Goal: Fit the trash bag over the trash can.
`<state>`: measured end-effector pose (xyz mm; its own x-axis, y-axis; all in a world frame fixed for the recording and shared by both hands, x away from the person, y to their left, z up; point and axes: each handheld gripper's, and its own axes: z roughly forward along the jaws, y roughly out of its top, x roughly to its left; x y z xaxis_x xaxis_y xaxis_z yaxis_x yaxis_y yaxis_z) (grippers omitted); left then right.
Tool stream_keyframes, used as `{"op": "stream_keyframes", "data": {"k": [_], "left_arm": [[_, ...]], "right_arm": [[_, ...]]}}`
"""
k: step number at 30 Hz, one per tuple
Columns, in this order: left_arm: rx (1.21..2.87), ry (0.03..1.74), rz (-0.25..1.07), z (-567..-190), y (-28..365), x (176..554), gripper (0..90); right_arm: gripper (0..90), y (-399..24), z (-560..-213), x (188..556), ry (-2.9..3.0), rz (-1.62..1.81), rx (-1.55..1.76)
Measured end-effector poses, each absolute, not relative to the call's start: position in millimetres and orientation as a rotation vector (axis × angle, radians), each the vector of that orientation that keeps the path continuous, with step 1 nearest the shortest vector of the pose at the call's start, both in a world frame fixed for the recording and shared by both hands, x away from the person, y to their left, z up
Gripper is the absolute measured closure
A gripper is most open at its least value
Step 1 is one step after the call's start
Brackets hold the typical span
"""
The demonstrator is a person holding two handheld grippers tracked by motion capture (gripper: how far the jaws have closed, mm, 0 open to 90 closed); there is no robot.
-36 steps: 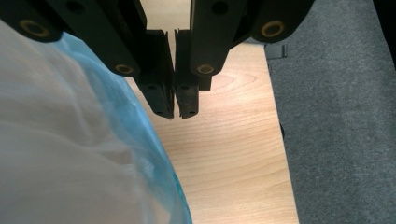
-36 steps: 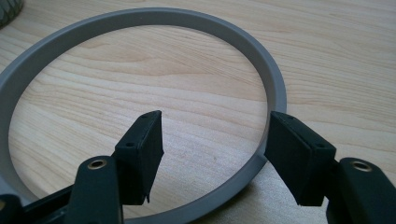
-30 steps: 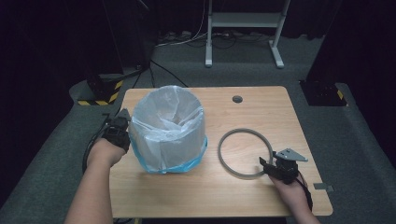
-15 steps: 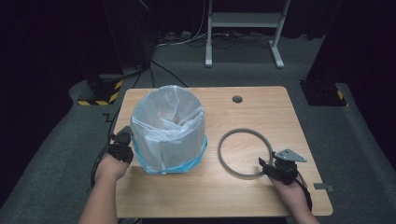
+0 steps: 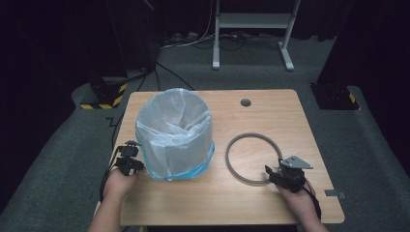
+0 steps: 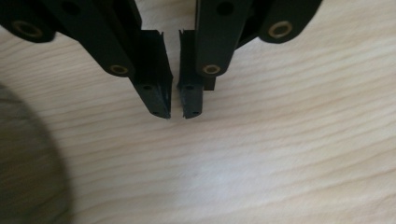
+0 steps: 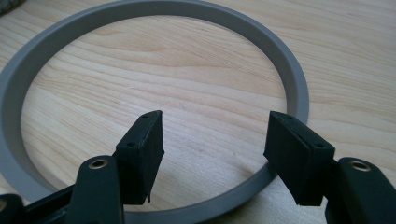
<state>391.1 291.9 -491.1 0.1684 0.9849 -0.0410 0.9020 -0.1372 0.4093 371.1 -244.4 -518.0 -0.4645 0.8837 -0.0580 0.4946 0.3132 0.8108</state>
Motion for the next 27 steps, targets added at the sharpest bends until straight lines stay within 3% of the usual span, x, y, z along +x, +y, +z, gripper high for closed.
{"op": "stream_keyframes", "data": {"k": [5, 9, 15, 19, 21, 27], "left_arm": [[2.037, 1.660, 0.516, -503, 293, 377, 66.2], [1.918, 1.612, 0.639, -515, 291, 368, 55.4], [1.786, 1.607, 0.730, -527, 287, 365, 41.6], [1.776, 1.617, 0.732, -527, 286, 366, 44.5], [1.793, 1.607, 0.721, -525, 282, 370, 52.9], [1.804, 1.583, 0.631, -519, 275, 388, 61.4]], "right_arm": [[37.5, -237, -510, 373, 2.071, 1.051, 1.219], [46.5, -230, -503, 377, 2.071, 1.036, 1.221], [49.1, -219, -493, 385, 2.114, 1.003, 1.269], [49.5, -199, -488, 393, 2.111, 1.011, 1.280], [52.5, -184, -486, 396, 2.102, 1.014, 1.276], [60.6, -130, -487, 413, 2.102, 1.082, 1.231]]}}
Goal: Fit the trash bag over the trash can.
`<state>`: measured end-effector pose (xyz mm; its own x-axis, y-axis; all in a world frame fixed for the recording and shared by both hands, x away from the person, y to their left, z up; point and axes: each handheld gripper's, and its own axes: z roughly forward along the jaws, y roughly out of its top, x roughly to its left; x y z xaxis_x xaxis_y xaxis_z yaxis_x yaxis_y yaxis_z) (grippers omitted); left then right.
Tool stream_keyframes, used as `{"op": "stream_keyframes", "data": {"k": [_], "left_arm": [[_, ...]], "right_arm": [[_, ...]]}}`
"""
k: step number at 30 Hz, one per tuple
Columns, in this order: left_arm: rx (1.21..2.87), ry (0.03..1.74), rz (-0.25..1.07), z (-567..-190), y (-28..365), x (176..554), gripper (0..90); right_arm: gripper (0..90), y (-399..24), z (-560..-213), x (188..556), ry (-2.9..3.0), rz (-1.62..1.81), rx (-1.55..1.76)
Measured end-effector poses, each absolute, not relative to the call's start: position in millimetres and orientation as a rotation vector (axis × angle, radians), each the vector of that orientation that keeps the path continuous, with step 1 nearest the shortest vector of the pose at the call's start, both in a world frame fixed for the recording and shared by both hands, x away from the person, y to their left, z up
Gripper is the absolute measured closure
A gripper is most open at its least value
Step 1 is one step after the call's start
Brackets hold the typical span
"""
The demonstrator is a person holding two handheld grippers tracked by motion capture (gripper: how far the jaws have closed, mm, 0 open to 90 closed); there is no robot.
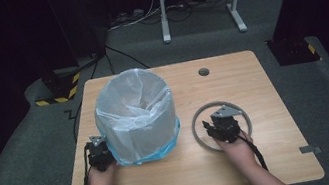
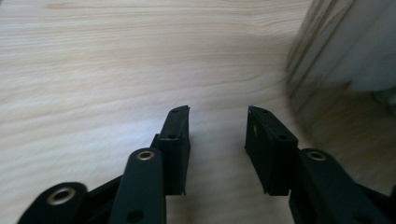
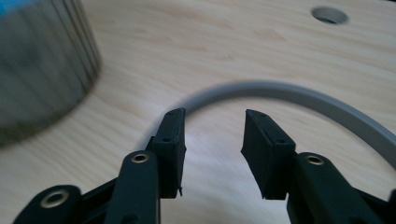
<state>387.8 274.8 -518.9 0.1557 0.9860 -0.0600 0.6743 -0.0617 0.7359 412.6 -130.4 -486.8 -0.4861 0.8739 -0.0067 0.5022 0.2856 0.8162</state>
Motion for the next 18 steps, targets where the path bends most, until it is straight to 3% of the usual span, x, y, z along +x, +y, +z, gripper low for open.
{"op": "stream_keyframes", "data": {"k": [3, 4, 11, 18], "left_arm": [[1.821, 1.536, 0.629, -516, 265, 394, 60.2], [1.821, 1.530, 0.633, -516, 265, 394, 64.7], [1.849, 1.480, 0.643, -517, 256, 394, 72.1], [1.887, 1.448, 0.628, -516, 227, 396, 74.0]], "right_arm": [[63.9, -108, -486, 420, 2.088, 1.153, 1.231], [63.9, -98, -487, 423, 2.101, 1.159, 1.223], [63.5, -64, -489, 426, 2.158, 1.202, 1.174], [61.7, -77, -489, 419, 2.141, 1.187, 1.178]]}}
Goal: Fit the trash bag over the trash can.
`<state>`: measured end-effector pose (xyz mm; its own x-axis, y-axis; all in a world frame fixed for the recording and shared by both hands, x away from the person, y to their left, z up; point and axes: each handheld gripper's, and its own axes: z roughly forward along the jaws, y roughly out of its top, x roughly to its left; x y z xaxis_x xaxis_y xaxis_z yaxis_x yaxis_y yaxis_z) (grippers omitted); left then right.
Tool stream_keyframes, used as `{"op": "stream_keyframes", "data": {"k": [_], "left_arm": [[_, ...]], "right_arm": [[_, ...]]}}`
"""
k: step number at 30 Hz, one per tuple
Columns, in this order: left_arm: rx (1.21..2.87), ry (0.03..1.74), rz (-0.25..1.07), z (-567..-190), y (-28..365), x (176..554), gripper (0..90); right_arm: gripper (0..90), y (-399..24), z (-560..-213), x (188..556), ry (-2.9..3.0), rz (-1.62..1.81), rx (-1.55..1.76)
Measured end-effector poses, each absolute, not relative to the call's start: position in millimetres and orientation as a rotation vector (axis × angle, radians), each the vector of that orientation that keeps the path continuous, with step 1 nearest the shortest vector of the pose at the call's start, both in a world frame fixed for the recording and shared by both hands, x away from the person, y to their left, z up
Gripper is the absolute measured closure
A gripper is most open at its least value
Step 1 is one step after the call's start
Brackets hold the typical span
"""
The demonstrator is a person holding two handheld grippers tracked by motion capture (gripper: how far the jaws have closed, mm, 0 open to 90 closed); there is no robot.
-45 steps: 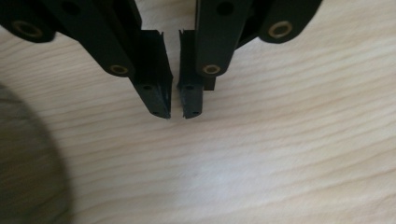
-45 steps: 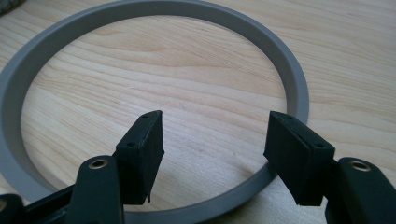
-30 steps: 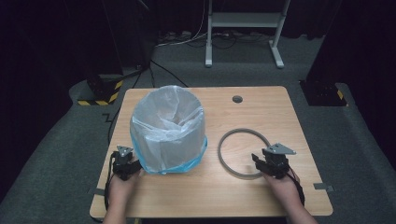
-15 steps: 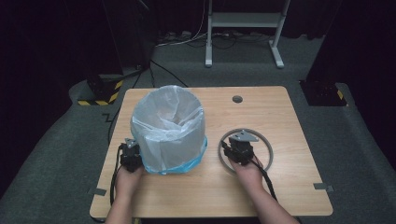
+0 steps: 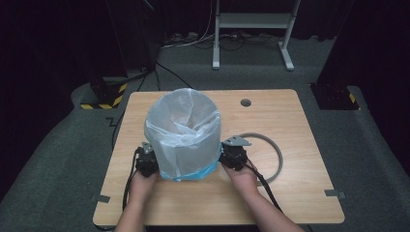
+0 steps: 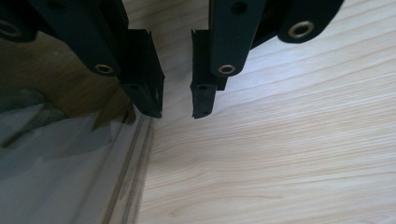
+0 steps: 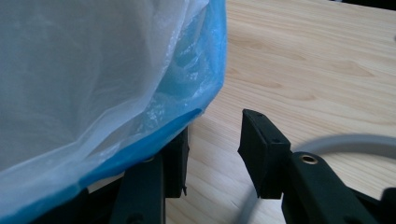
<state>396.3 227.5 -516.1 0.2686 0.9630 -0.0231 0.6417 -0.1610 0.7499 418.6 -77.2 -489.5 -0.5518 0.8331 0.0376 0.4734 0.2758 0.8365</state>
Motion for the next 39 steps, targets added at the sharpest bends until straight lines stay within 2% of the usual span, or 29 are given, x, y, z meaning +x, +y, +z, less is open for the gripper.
{"op": "stream_keyframes", "data": {"k": [7, 10, 15, 18, 21, 23, 34, 39], "left_arm": [[1.952, 1.372, 0.637, -515, 197, 398, 71.2], [1.995, 1.399, 0.646, -517, 196, 399, 59.9], [1.941, 1.489, 0.661, -519, 213, 391, 53.1], [1.895, 1.523, 0.691, -522, 230, 382, 44.2], [1.873, 1.520, 0.678, -525, 244, 372, 37.3], [1.852, 1.518, 0.685, -527, 248, 366, 34.0], [1.859, 1.530, 0.680, -528, 248, 359, 23.2], [1.872, 1.522, 0.675, -528, 249, 358, 22.4]], "right_arm": [[61.9, -107, -486, 414, 2.088, 1.144, 1.209], [58.8, -115, -486, 415, 2.090, 1.157, 1.221], [61.1, -115, -488, 413, 2.101, 1.153, 1.216], [62.6, -114, -489, 412, 2.096, 1.160, 1.209], [61.6, -113, -491, 413, 2.089, 1.187, 1.228], [57.2, -114, -492, 414, 2.094, 1.170, 1.218], [48.1, -148, -498, 407, 2.113, 1.050, 1.274], [45.4, -168, -501, 401, 2.121, 0.981, 1.301]]}}
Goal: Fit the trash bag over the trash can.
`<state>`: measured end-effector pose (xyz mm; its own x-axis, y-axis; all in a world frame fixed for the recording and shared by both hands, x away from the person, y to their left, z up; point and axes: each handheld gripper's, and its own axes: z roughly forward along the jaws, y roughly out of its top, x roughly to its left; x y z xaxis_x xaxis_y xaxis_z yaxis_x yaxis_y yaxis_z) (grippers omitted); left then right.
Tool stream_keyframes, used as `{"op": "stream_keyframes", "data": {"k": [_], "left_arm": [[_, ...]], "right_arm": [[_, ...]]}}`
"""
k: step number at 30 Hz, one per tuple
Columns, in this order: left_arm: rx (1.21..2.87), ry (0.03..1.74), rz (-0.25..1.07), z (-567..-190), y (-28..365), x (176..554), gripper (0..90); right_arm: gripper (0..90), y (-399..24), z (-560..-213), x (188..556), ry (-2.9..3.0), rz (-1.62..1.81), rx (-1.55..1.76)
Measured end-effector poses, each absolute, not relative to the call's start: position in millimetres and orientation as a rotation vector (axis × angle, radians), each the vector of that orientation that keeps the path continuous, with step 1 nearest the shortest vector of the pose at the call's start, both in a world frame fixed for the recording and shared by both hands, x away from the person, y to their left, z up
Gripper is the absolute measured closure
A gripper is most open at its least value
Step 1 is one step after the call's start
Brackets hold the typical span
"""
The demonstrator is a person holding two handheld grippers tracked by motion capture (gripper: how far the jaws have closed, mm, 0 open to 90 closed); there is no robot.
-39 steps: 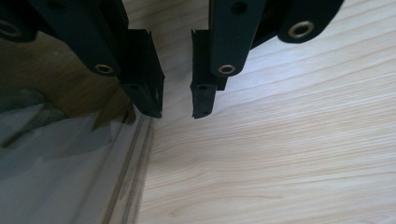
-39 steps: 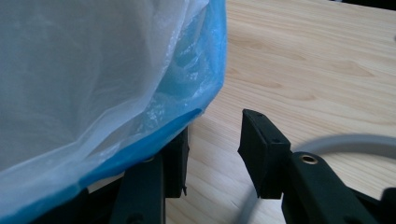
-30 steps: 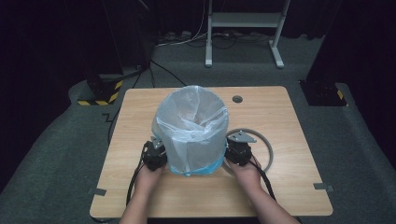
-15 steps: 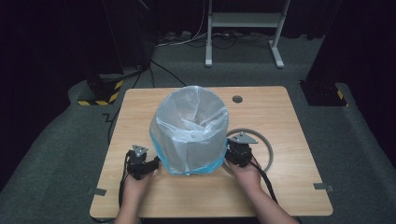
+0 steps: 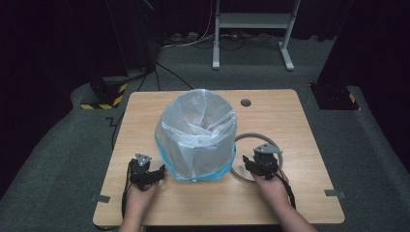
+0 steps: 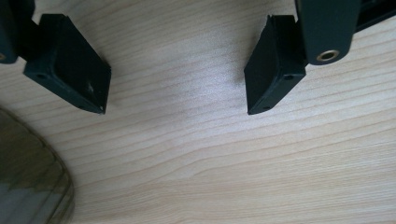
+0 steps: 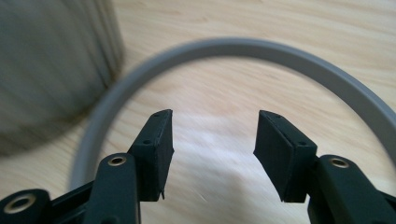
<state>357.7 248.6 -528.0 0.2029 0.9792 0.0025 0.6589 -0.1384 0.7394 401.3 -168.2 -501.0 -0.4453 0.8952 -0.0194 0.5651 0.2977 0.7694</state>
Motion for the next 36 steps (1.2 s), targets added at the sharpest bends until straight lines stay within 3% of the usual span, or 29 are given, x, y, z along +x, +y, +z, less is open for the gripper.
{"op": "stream_keyframes", "data": {"k": [15, 36], "left_arm": [[1.872, 1.522, 0.676, -528, 248, 358, 22.4], [1.869, 1.530, 0.680, -528, 248, 357, 22.1]], "right_arm": [[38.5, -231, -503, 383, 2.014, 0.891, 1.400], [27.0, -257, -501, 396, 2.048, 0.797, 1.590]]}}
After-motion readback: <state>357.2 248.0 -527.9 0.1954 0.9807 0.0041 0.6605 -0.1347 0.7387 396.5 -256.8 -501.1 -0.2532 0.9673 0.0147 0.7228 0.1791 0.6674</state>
